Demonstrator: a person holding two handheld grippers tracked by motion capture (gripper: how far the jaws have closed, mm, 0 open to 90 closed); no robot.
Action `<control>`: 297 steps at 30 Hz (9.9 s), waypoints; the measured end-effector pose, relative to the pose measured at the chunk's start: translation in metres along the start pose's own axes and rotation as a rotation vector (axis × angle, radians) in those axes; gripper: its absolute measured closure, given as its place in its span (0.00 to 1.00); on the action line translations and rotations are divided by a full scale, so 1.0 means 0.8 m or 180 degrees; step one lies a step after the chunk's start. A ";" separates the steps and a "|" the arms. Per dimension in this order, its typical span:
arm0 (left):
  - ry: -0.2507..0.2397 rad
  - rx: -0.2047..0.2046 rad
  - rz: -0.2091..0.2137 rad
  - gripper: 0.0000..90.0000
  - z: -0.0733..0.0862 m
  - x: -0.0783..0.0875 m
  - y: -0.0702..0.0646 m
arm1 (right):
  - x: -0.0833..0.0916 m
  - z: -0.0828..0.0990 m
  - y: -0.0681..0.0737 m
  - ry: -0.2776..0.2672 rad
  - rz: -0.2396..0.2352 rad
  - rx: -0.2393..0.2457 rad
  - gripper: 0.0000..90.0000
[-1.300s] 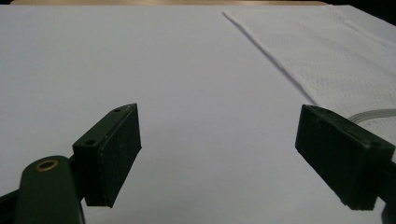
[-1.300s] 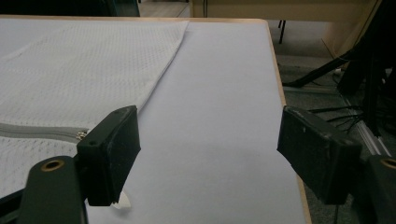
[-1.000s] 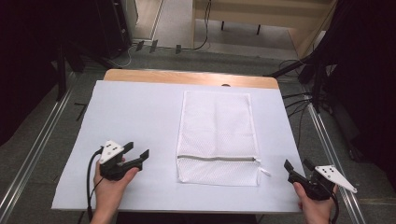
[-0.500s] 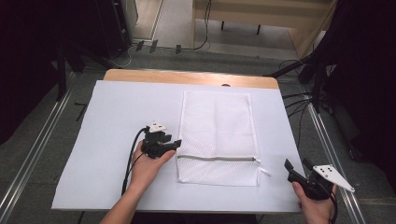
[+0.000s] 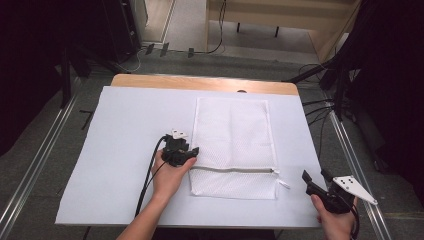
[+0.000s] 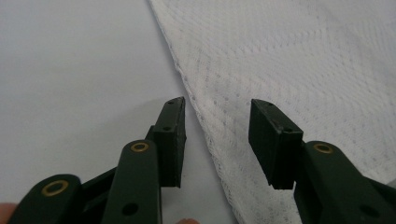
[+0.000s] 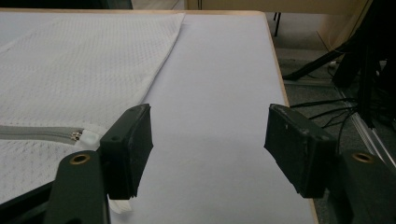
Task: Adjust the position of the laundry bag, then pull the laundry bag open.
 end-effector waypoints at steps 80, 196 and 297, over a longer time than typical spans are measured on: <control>-0.0572 0.0009 0.0292 0.40 0.043 0.120 0.057 | -0.040 0.038 0.181 0.0663 -0.1026 0.0134 0.43; -0.0056 -0.0521 0.1520 0.98 0.065 0.093 -0.106 | -0.051 0.025 0.273 0.0483 -0.1292 0.0752 1.00; -0.1129 0.0221 0.0158 0.00 0.094 0.179 0.231 | -0.013 -0.022 0.042 0.0068 -0.0646 0.0012 0.00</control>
Point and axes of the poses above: each handheld gripper's, and its own axes: x roughly backward along the jaws, z roughly out of its underside, y roughly to its left, the point moved 9 cm from there along -x, roughly forward along the jaws, and after that the axes turned 10 degrees about -z, right-handed, at the moved point
